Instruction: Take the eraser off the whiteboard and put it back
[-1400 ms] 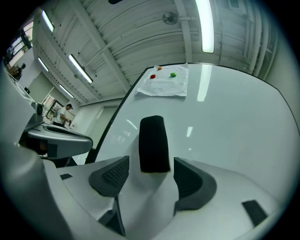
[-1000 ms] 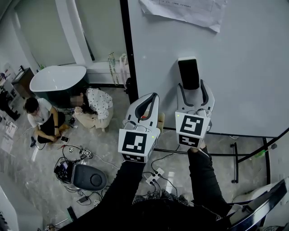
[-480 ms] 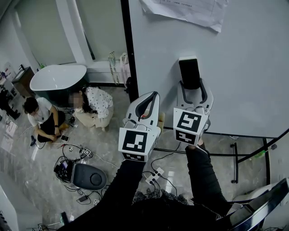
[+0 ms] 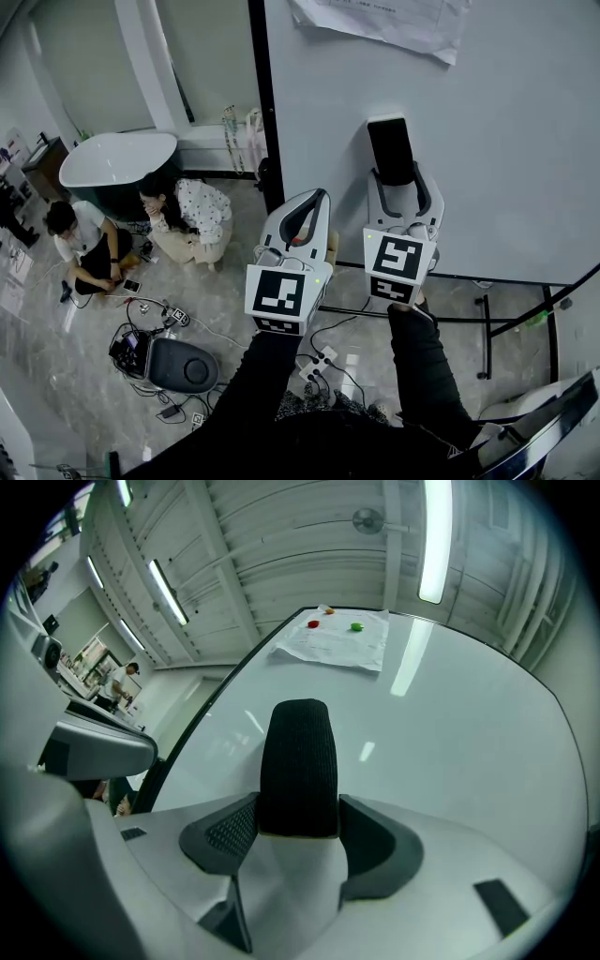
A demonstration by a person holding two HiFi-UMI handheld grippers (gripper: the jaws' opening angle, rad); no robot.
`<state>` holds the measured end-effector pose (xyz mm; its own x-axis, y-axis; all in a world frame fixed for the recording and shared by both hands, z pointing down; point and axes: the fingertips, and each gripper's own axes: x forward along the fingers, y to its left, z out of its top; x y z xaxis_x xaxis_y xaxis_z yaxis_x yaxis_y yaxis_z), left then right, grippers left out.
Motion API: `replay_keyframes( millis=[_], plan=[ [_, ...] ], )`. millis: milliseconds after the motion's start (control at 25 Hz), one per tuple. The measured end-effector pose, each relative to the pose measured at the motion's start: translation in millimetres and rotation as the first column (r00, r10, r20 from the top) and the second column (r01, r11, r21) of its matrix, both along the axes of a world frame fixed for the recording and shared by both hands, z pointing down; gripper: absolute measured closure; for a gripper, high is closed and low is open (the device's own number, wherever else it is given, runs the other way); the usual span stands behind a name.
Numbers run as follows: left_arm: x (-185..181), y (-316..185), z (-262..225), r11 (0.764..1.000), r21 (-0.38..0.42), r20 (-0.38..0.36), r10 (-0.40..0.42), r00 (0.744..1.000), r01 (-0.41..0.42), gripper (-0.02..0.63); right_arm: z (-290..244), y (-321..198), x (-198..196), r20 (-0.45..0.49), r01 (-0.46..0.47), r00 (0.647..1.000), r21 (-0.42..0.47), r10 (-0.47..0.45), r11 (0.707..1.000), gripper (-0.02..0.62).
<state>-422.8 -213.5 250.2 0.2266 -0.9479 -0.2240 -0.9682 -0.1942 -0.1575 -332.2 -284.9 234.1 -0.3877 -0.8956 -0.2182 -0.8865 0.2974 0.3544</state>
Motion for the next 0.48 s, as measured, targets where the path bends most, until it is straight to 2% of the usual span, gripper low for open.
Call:
replay_keyframes(
  millis=[480],
  plan=[
    [19.5, 6.1, -0.4, 1.0, 0.0, 0.005, 0.018, 1.0, -0.018, 0.6, -1.1, 26.2, 40.0, 0.03, -0.014, 0.999, 0.001, 0.014, 1.0, 0.319]
  ],
)
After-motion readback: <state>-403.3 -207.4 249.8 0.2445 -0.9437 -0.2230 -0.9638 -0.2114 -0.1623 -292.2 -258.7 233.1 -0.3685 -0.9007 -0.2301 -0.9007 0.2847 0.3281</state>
